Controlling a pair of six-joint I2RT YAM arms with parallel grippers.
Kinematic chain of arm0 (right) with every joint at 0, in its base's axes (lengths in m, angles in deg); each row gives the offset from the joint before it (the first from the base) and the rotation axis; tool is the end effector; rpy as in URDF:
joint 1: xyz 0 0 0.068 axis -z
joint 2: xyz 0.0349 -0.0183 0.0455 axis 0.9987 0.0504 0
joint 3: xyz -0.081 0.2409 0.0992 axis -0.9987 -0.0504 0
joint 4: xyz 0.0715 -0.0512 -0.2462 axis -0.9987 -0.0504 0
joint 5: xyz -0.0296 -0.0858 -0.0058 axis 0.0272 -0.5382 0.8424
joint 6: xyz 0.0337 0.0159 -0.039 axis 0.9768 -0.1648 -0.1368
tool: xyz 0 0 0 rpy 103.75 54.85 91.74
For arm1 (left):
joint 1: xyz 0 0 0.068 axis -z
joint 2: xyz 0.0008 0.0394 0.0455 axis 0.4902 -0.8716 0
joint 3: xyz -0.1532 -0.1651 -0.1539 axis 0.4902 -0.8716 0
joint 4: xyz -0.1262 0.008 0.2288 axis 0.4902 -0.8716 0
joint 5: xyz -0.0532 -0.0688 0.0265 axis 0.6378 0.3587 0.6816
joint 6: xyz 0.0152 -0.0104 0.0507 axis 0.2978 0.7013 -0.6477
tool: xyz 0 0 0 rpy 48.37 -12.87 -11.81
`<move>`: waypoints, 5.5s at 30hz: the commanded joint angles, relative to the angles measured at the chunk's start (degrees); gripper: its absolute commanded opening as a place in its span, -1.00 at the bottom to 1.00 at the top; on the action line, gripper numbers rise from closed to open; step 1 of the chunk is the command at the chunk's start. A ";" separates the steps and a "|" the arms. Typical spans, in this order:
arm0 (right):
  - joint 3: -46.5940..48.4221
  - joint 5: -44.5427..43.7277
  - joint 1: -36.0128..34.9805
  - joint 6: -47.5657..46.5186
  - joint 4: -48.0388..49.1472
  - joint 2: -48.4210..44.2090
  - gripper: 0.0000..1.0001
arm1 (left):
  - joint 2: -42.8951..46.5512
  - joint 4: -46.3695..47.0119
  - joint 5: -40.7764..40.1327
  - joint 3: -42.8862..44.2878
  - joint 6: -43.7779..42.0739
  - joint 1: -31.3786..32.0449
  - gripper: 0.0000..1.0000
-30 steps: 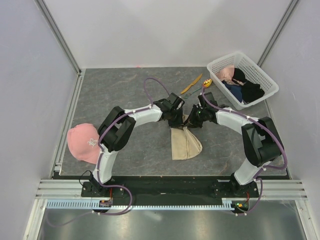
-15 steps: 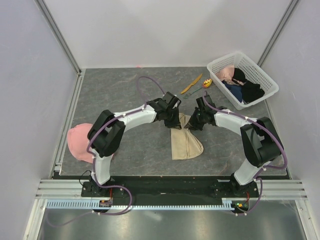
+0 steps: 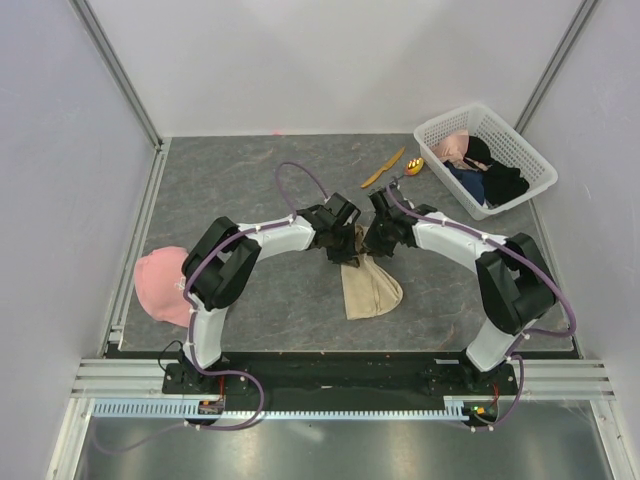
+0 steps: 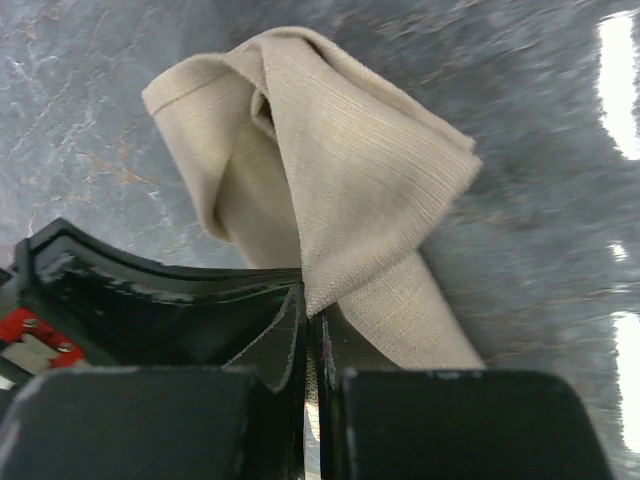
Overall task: Fold the napkin into a case and place the utensils inside
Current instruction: Fold the 2/3-rectangle-folded napkin at the center of the board.
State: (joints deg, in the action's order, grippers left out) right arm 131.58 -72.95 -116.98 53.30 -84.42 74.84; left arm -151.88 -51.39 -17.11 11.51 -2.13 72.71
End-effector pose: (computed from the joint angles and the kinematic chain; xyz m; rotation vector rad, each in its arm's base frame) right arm 0.2958 0.1717 0.1911 0.6029 2.6721 0.5357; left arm 0.3015 -0.2935 0.1486 0.0486 2.7846 -0.7253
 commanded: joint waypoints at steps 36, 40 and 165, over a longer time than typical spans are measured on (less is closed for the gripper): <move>10.00 -25.28 -13.11 12.98 -7.42 9.17 -1.00 | 7.06 29.19 -0.51 -22.74 5.94 -2.92 -0.85; 12.03 -30.20 -14.16 13.08 -9.09 11.29 -1.00 | 10.31 32.01 -0.86 -26.77 6.20 -2.92 -0.83; 23.29 -21.08 -25.77 -29.21 -6.55 13.76 0.02 | 11.90 10.21 26.56 -7.10 -1.00 -32.46 -0.55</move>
State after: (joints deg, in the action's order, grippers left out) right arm 158.90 -105.21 -145.83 21.13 -94.04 92.33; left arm -140.88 -42.34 6.69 3.86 -3.04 39.64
